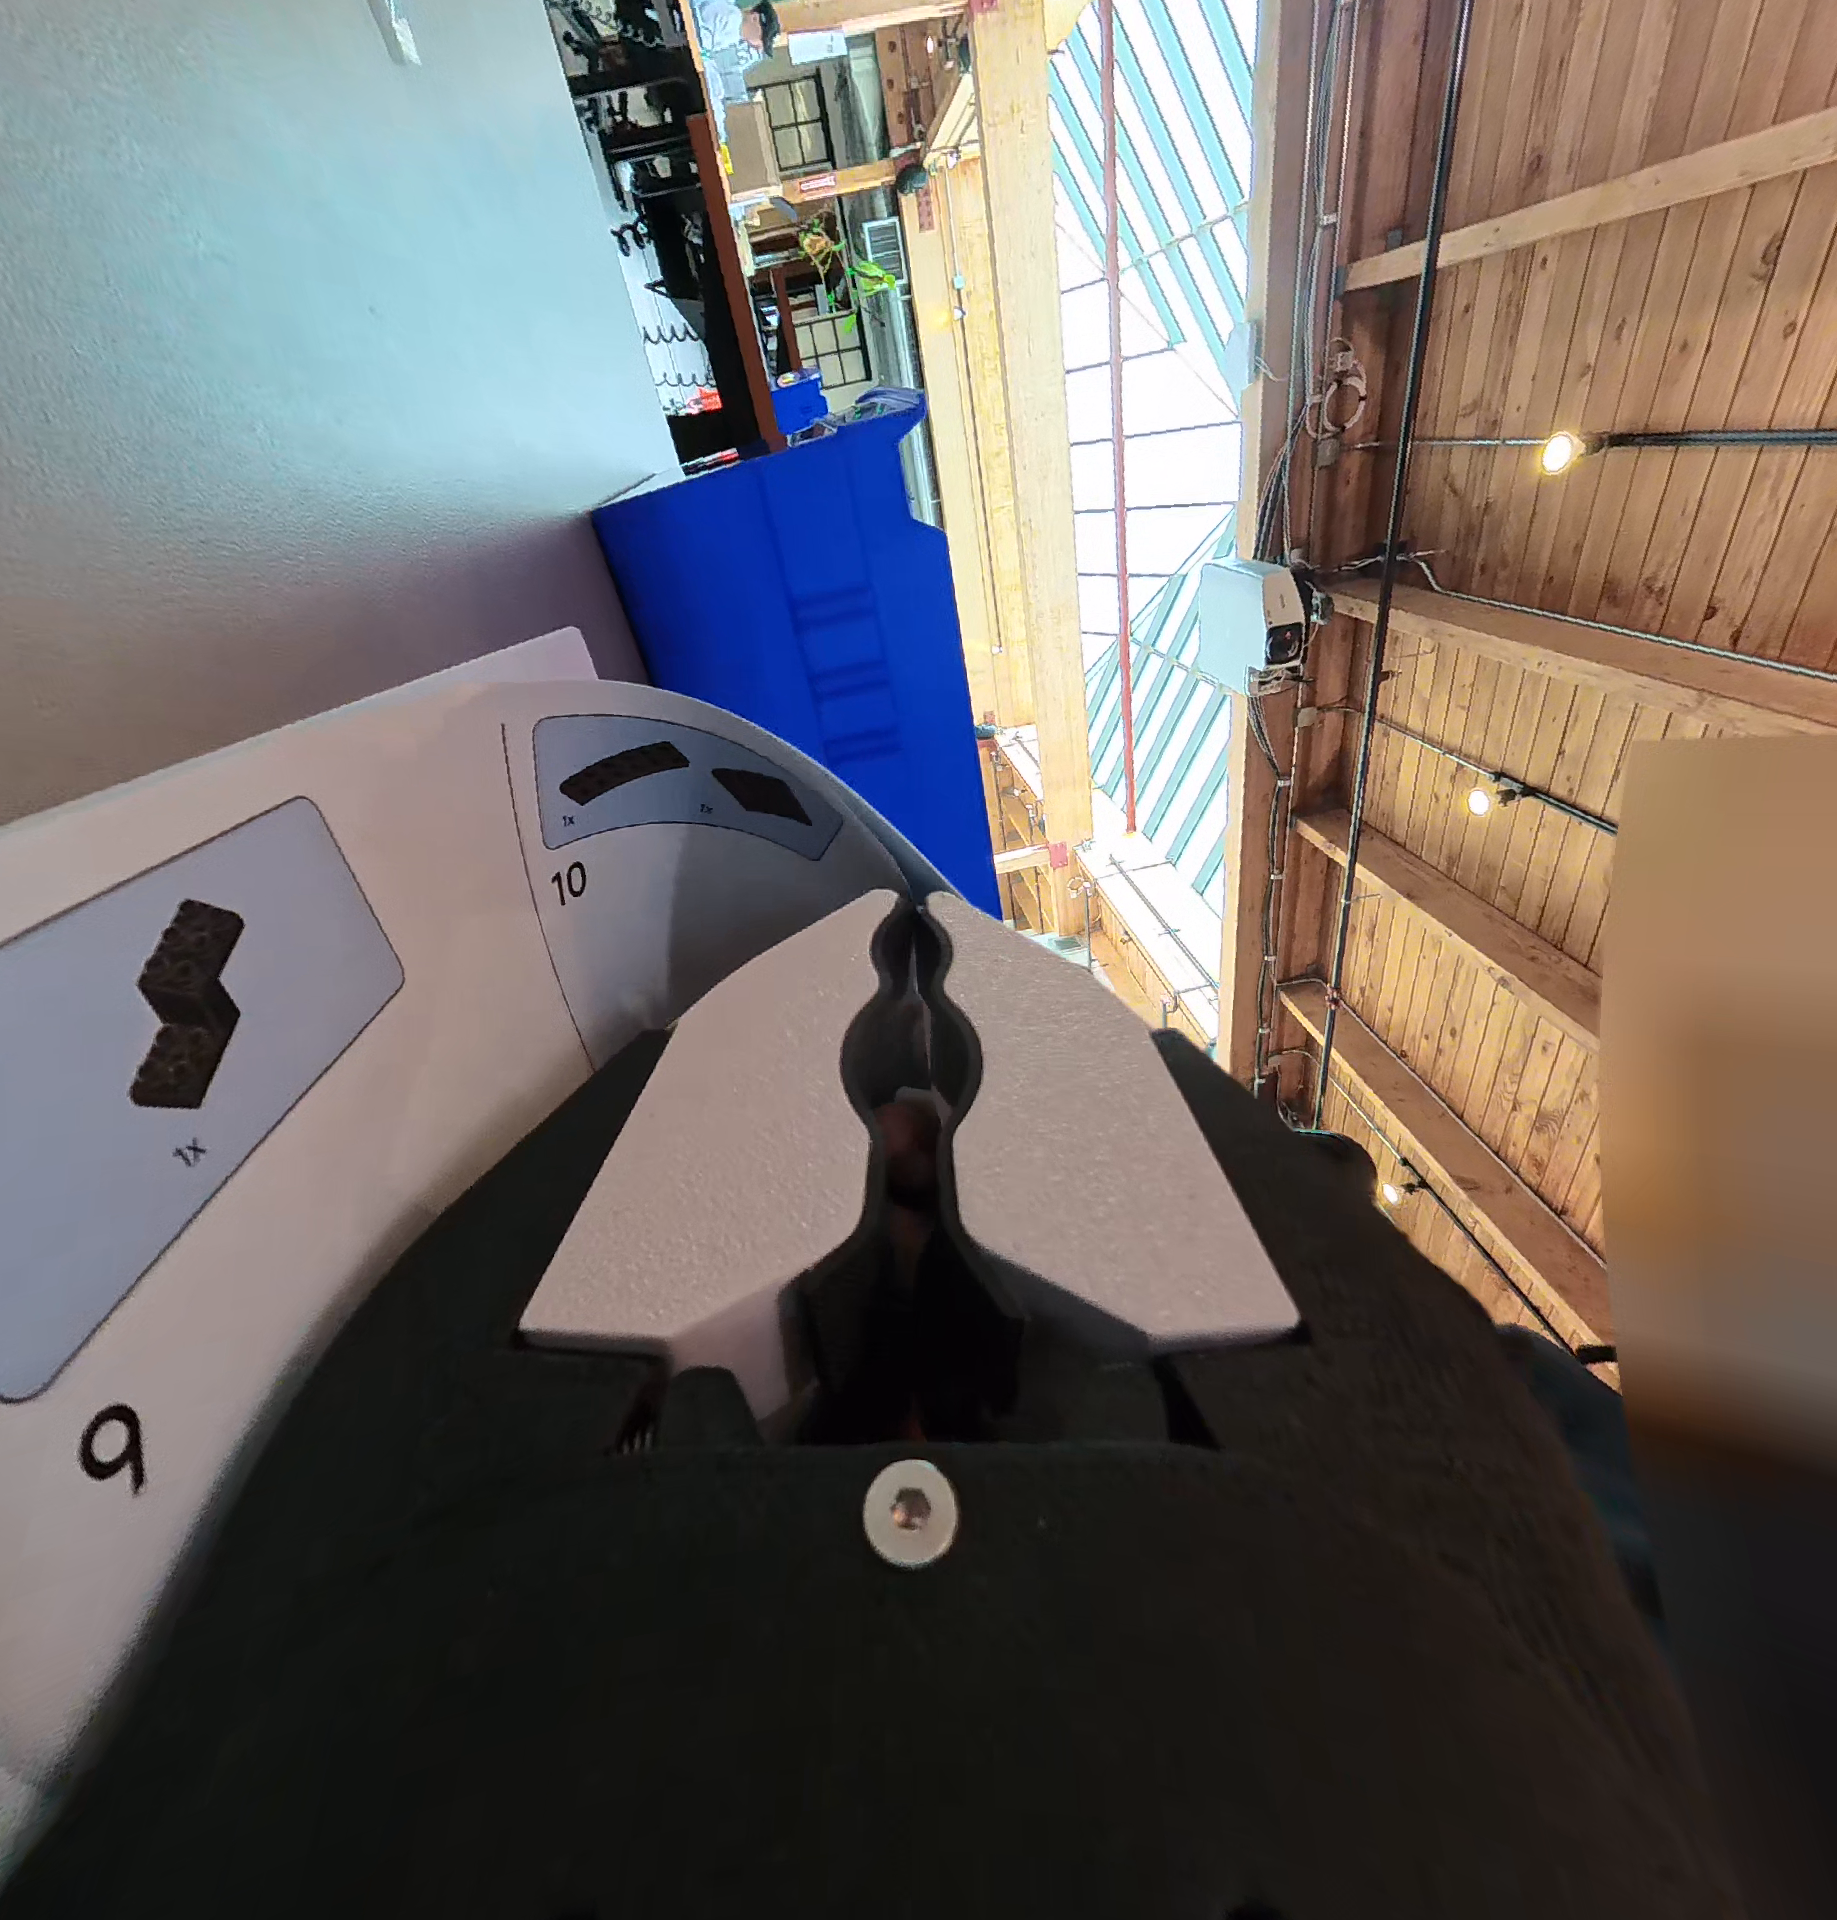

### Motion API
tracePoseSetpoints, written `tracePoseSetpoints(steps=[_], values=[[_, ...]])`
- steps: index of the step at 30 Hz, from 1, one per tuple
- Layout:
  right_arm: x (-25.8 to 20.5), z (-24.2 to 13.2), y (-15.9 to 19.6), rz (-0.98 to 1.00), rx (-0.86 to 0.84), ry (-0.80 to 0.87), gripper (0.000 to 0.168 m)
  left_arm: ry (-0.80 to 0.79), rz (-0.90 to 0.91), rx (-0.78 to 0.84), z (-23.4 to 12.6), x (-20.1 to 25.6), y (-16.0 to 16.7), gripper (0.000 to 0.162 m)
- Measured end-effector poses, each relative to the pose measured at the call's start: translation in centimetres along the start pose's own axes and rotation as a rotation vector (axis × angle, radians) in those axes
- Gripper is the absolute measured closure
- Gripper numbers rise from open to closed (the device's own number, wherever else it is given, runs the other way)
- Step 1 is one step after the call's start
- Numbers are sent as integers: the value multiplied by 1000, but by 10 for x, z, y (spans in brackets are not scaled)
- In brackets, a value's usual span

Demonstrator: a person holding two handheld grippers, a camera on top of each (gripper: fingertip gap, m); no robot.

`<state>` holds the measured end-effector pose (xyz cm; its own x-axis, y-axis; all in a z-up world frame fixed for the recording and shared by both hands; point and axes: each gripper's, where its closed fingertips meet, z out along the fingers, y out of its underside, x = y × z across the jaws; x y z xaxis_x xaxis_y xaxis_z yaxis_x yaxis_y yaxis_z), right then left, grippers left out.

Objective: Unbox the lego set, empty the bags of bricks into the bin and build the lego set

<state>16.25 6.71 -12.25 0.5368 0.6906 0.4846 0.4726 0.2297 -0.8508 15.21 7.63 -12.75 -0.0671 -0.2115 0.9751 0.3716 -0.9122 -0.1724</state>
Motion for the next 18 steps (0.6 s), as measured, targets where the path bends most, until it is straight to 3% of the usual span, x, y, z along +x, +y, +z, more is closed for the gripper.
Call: tracePoseSetpoints(steps=[8, 12, 18], values=[[10, -6, -7, -47, 33, 69, 152, 4, -6, 7, -1, 0, -1, 162], [12, -12, 1, -98, -34, 57, 150, 8, -9, 8, -2, 0, -2, 162], [11, -26, 23, 88, -193, -2, 142, 14, -14, 9, -2, -1, -4, 162]])
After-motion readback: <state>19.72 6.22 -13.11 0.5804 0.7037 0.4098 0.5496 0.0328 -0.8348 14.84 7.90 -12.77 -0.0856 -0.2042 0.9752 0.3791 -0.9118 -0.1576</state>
